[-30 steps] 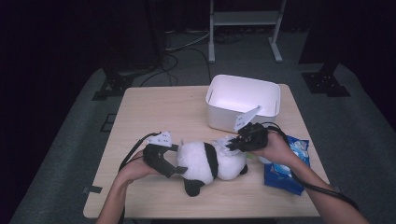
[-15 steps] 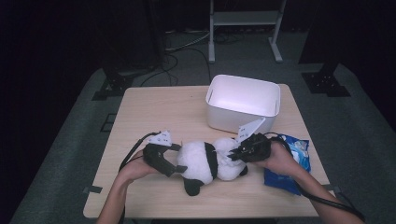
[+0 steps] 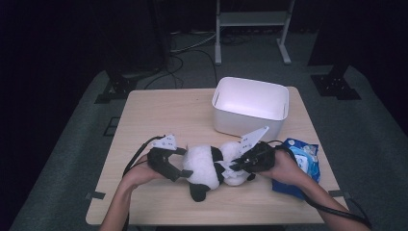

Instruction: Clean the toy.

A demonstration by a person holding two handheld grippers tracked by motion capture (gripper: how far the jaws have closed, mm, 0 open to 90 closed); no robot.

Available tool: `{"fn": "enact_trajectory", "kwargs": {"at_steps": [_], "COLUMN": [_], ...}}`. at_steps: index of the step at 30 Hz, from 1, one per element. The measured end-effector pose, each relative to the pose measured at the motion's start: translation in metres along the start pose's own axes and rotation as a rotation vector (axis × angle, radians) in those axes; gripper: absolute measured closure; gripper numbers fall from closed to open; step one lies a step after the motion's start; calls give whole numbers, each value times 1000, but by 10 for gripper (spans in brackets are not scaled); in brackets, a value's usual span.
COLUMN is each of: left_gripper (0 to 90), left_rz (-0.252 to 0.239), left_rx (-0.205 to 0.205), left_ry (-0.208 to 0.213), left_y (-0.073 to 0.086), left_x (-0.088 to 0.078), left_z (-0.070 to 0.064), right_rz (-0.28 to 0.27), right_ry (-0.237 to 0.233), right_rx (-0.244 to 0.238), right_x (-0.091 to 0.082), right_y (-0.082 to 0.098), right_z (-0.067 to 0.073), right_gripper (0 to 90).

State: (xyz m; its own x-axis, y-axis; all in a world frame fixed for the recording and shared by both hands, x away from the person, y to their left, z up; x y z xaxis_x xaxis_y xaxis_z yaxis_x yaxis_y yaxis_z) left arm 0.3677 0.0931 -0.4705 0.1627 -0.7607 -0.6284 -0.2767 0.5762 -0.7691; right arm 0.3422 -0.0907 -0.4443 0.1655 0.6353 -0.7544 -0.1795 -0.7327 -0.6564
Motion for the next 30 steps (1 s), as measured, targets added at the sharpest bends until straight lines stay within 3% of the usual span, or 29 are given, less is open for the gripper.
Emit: {"fn": "enact_trajectory", "kwargs": {"at_steps": [8,15,20,30], "left_gripper": [89,89,89,90], "left_rz": [-2,2,-2,-3], "left_rx": [-2,1,0,9], "left_ry": [2,4,8,18], "left_y": [0,0,0,-1], "left_x": [0,0,1,1], "left_z": [0,0,-1,-3], "right_rz": [3,-9,-34,-51], "right_ry": [35,93,111,88], "right_rx": [55,122,160,128], "right_x": [-15,-26,-26,-10], "right_y": [25,38,31,-5], "right_z": [-13,-42,-60,-70], "right_gripper": [817,817,816,817]}}
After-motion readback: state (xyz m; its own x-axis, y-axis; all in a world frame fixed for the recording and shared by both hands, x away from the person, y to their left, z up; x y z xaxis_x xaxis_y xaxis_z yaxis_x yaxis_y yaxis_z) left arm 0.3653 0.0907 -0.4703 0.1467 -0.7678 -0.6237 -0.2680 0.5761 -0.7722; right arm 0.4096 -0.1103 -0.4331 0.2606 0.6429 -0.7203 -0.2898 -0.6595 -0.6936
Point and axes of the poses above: each handheld gripper's, and its own axes: x roughly forward along the jaws, y roughly out of its underside, z roughly to its left, the point moved 10 cm from there along x, roughly forward along the jaws, and after that the axes turned 1 degree about y, right-handed, at the moved point
